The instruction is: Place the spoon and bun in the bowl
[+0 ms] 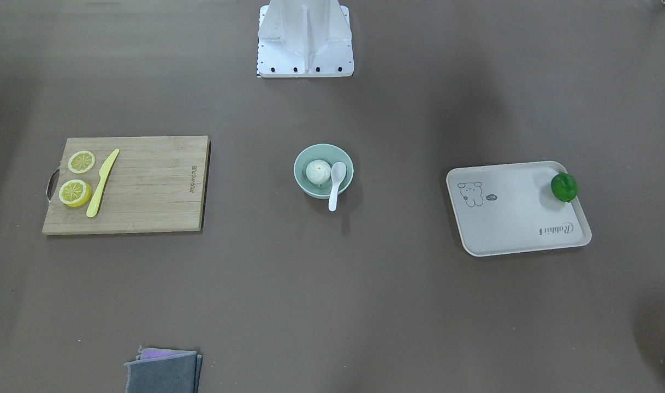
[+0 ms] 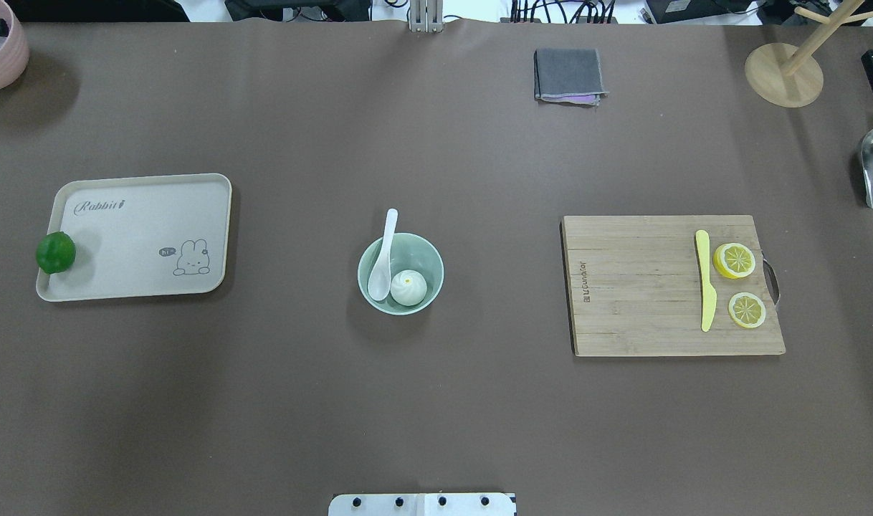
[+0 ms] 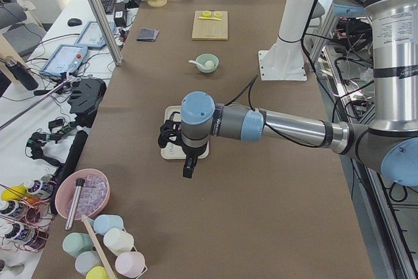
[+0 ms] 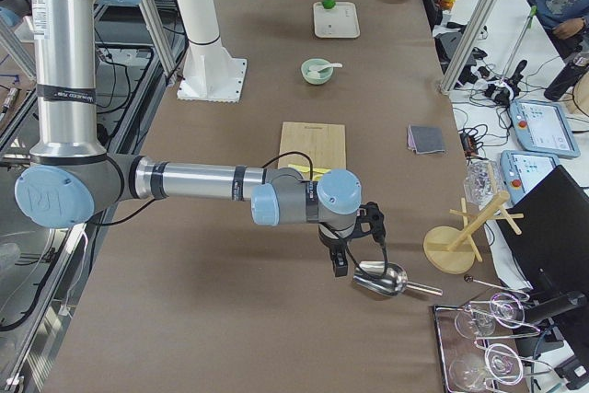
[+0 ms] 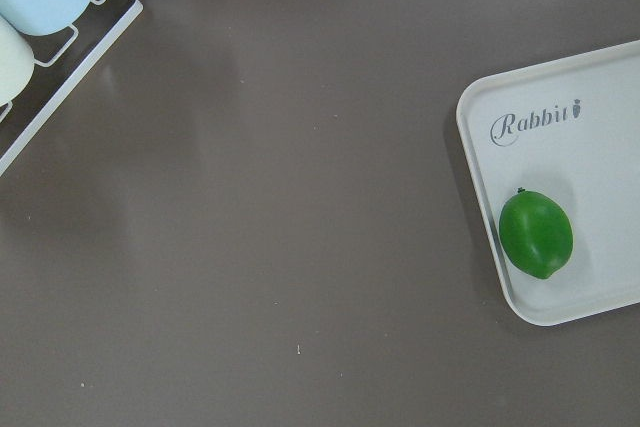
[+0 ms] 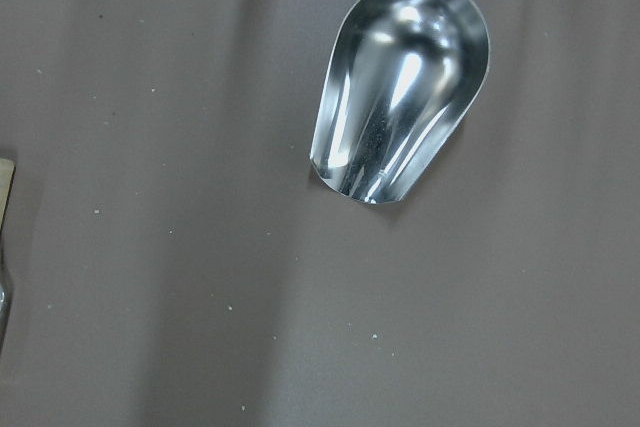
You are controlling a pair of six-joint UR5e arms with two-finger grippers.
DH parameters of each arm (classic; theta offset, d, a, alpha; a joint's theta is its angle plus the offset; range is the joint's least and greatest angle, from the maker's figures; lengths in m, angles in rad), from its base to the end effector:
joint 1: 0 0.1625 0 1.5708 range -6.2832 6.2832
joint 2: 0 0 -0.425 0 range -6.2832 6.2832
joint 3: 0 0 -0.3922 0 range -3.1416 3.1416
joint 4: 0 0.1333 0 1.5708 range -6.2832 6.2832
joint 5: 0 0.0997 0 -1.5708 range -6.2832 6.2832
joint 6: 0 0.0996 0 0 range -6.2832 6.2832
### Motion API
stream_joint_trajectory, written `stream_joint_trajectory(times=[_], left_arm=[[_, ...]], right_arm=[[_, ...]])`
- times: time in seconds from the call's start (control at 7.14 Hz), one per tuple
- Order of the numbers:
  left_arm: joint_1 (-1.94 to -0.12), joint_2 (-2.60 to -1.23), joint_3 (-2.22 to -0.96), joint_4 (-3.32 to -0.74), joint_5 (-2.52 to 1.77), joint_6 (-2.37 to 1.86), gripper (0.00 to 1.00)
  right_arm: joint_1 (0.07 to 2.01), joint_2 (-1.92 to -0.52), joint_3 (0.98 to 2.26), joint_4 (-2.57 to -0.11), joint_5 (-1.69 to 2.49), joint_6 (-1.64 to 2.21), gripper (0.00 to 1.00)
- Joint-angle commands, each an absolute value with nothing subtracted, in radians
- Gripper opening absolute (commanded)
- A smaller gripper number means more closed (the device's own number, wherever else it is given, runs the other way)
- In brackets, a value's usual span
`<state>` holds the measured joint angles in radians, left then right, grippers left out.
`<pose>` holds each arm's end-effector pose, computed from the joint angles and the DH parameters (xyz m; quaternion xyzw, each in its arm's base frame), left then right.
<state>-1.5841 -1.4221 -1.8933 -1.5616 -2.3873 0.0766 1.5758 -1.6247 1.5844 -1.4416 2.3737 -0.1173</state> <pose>-0.0665 -0.4320 0.5659 0.0932 0.3919 0.0616 0.9132 0.0640 -0.4741 0.6627 0.0647 -0.3871 -0.0689 0.9172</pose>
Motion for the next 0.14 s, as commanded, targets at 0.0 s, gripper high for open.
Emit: stream_joint_trajectory(times=[0.0], left_arm=[[-1.585,-1.430,-1.916,-1.562,-2.390,0.078,0.98]], right_arm=[[1.592,-1.655,1.583,-1.442,2.390,-0.117,1.00]])
